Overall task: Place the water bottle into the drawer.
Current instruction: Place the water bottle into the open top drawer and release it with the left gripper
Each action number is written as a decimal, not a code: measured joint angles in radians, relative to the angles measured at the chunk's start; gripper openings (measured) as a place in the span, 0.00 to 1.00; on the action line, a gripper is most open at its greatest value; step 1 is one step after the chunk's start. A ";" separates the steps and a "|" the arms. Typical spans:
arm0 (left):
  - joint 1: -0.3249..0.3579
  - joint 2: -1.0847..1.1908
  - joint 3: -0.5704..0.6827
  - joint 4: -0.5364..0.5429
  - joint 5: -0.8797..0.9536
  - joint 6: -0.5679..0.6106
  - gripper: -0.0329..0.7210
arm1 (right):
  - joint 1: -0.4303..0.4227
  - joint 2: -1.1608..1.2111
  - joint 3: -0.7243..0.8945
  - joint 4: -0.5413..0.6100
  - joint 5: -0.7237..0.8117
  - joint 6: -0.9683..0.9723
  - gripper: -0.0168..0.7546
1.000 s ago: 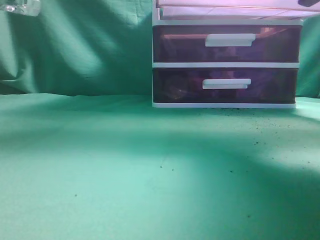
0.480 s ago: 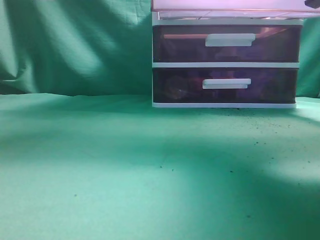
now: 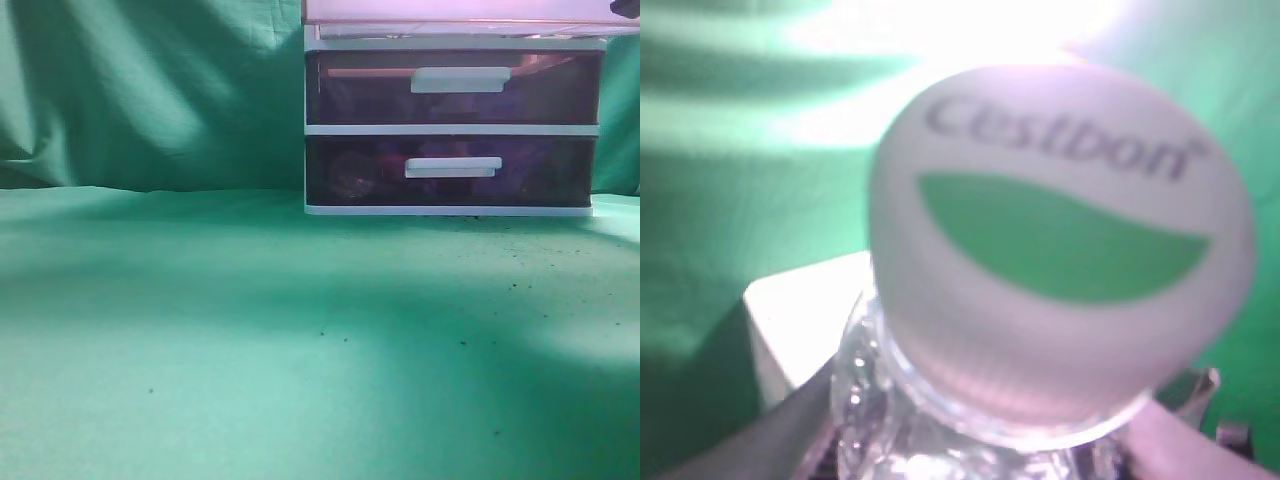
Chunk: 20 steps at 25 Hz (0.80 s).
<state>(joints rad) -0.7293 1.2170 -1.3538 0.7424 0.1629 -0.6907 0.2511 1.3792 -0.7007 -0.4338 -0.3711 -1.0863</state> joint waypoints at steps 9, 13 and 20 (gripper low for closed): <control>-0.002 0.391 -0.287 0.017 -0.026 0.000 0.46 | 0.000 0.000 0.000 0.000 0.000 0.000 0.15; 0.003 0.515 -0.325 0.063 0.027 0.000 0.46 | 0.000 0.000 0.000 0.000 0.000 0.000 0.15; 0.086 0.619 -0.329 -0.116 0.047 -0.025 0.46 | 0.002 0.000 0.000 -0.009 0.000 0.019 0.15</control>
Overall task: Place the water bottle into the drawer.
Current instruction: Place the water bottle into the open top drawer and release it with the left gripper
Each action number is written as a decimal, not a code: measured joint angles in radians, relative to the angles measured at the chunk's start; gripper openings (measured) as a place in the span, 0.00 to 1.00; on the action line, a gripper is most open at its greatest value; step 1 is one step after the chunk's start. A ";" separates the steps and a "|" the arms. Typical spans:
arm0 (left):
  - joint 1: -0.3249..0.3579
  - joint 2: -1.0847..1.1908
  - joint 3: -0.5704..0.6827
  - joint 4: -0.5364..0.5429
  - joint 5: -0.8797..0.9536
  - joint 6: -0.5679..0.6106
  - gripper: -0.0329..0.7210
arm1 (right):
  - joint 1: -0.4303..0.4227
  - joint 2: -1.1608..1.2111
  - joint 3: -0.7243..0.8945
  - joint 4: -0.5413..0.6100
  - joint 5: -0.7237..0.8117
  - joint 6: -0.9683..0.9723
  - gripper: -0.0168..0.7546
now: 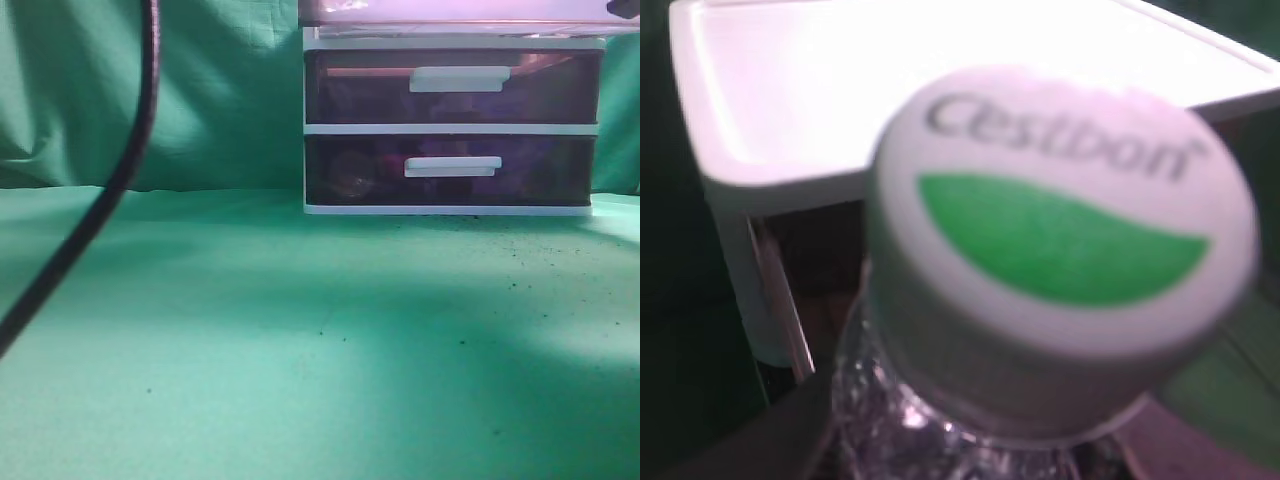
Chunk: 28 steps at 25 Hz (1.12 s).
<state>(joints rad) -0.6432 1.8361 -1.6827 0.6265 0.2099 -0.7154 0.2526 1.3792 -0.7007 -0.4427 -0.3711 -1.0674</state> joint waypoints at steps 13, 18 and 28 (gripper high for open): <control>0.019 0.024 -0.011 -0.153 0.005 0.047 0.70 | 0.000 0.000 0.000 -0.006 0.001 0.016 0.15; 0.010 0.023 -0.017 -0.161 -0.009 0.058 0.77 | 0.000 0.000 0.000 -0.006 0.001 0.022 0.15; -0.011 0.021 -0.040 -0.095 -0.215 0.083 0.77 | 0.000 0.000 0.000 -0.008 0.002 0.032 0.15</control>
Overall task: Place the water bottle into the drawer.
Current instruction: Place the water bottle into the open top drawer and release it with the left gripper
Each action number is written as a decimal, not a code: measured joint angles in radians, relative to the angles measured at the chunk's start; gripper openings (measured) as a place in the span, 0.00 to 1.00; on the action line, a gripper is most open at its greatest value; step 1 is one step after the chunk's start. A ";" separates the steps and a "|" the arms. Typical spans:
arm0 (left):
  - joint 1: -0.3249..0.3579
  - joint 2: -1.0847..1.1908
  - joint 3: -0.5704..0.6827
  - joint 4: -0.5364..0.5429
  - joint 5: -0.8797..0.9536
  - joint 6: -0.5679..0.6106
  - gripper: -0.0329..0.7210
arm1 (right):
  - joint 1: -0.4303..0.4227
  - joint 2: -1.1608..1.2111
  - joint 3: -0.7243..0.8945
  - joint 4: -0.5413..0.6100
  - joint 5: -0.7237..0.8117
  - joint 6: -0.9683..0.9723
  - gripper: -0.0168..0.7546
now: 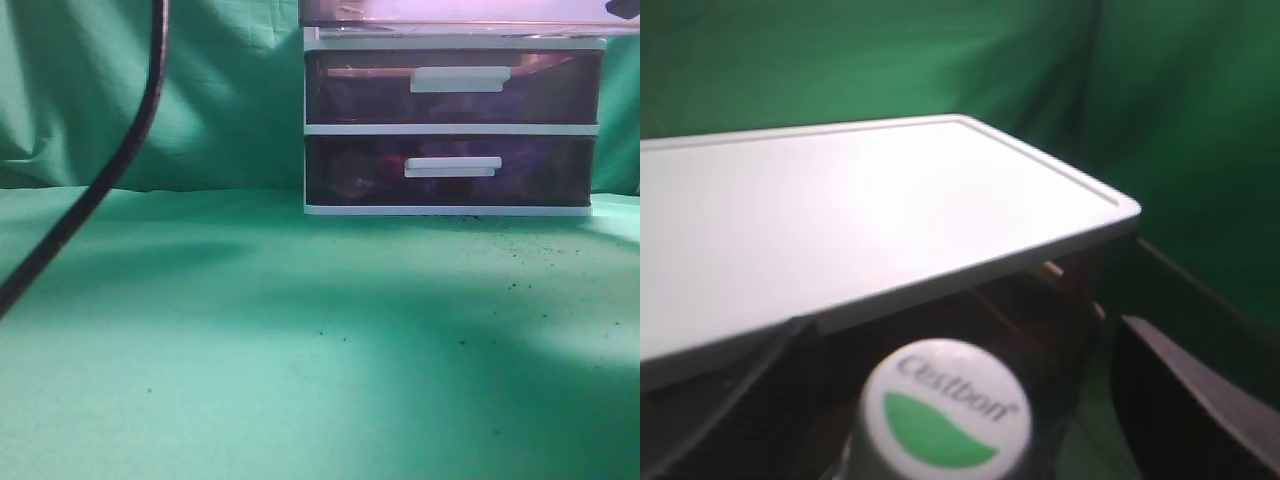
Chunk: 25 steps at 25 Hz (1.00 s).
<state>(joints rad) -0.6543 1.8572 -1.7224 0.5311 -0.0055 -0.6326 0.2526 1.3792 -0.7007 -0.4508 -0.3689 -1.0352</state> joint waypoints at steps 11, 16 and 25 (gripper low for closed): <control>0.000 0.120 -0.017 0.088 -0.438 0.000 0.77 | 0.000 0.000 0.000 -0.007 0.002 0.035 0.15; -0.002 0.221 -0.152 0.100 -0.567 -0.053 0.77 | 0.000 0.000 0.000 -0.015 0.003 0.059 0.15; -0.002 0.411 -0.372 0.107 -0.656 -0.138 0.77 | 0.000 0.000 0.002 -0.021 0.007 0.080 0.15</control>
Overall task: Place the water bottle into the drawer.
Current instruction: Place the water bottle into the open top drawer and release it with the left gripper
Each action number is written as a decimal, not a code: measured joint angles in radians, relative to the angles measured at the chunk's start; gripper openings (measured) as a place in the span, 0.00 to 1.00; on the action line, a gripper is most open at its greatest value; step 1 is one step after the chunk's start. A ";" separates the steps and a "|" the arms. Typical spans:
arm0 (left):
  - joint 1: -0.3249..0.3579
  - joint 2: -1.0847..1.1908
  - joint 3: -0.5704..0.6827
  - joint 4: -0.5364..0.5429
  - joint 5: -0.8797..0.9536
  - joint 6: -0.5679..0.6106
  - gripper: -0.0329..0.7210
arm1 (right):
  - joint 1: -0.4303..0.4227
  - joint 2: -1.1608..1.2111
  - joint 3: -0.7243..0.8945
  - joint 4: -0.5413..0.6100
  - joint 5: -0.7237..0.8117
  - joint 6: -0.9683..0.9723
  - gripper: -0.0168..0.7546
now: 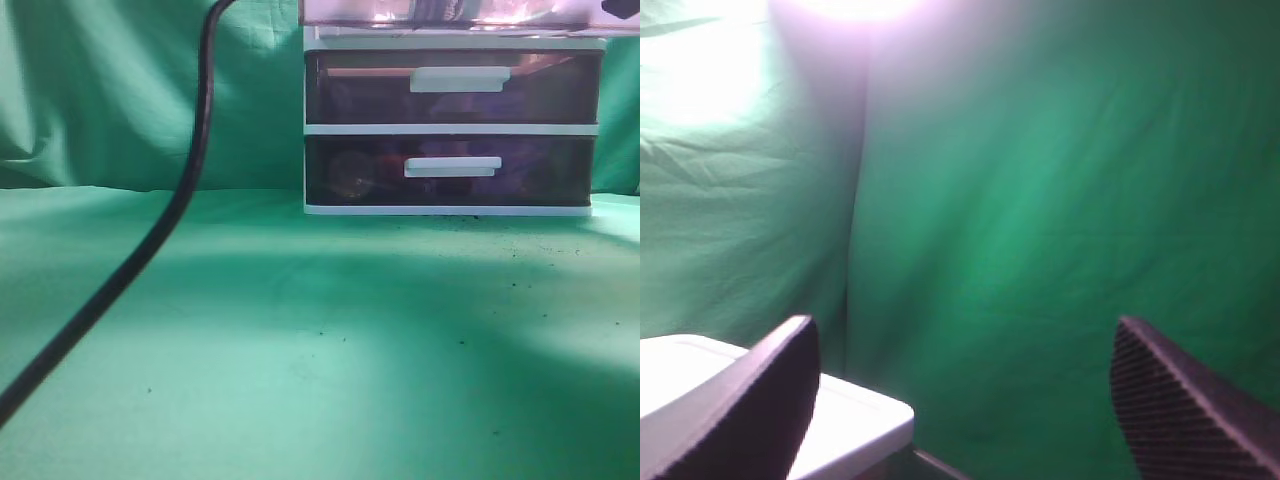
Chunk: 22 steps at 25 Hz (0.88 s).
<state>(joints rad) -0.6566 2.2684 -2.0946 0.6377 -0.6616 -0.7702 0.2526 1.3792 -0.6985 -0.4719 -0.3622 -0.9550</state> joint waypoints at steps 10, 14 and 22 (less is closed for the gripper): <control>0.029 -0.156 -0.015 1.051 0.175 -0.775 0.49 | 0.000 0.000 0.000 0.000 0.002 -0.013 0.15; 0.108 -0.242 -0.016 1.162 -0.106 -1.013 0.12 | 0.000 0.000 0.000 0.044 0.002 -0.089 0.15; 0.319 -0.277 -0.021 1.170 -0.228 -1.290 0.04 | 0.009 0.016 -0.093 0.120 0.059 -0.143 0.15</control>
<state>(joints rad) -0.3380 1.9914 -2.1152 1.8079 -0.8899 -2.0606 0.2615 1.3954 -0.7914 -0.3519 -0.3030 -1.0984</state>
